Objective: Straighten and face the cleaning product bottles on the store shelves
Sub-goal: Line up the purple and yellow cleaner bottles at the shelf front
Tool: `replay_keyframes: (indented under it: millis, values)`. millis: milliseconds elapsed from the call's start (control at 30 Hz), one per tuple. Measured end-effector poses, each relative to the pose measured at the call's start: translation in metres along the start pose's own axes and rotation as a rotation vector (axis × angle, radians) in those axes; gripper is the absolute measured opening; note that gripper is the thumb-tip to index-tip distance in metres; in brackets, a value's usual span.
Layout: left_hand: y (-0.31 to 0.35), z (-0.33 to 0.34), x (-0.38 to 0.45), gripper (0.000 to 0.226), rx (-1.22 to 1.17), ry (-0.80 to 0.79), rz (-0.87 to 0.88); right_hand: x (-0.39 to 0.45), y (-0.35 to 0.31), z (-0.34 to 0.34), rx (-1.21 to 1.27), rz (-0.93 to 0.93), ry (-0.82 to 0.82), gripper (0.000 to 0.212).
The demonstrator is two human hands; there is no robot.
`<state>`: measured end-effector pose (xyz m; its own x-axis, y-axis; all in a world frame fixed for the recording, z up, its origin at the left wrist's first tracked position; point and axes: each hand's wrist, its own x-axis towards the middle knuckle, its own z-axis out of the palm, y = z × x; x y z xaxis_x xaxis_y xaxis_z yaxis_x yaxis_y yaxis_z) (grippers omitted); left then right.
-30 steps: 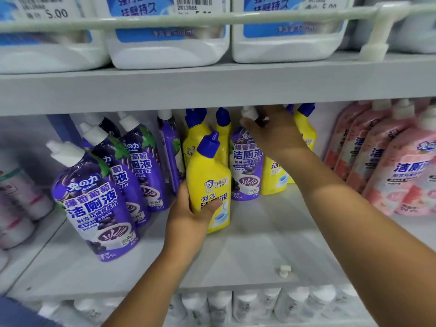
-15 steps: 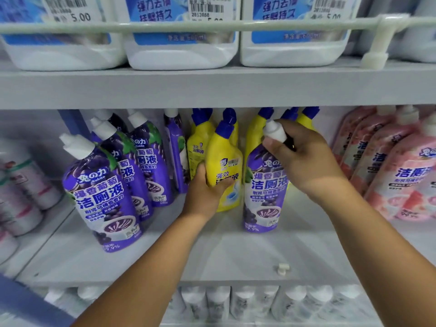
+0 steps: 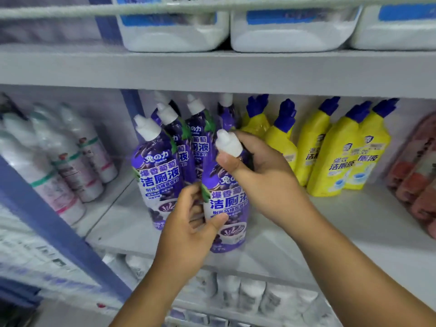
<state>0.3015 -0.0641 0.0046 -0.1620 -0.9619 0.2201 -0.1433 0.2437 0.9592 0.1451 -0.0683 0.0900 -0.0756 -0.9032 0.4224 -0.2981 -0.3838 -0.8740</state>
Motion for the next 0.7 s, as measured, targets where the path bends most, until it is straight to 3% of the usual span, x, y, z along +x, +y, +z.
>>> replay_keyframes:
  millis: [133,267,400,600,700]
  values:
    - [0.000,-0.012,-0.009,0.059,-0.002,0.033,-0.036,-0.002,0.002,0.026,-0.020,-0.050,-0.020,0.021]
    - [0.012,-0.038,-0.028,0.051,-0.023,0.218,-0.029,-0.011,0.016,0.030,0.177,-0.008,-0.047,0.034]
    - [0.025,-0.095,-0.036,0.044,-0.083,0.440,0.054,-0.016,0.049,0.012,0.229,0.086,0.234,0.011]
    - [-0.018,-0.132,-0.001,0.042,0.133,0.530,0.063,-0.013,0.082,-0.016,-0.024,0.088,0.513,0.011]
    - [-0.042,-0.138,0.030,0.043,0.138,0.500,0.060,-0.008,0.098,-0.029,-0.213,0.069,0.591,0.029]
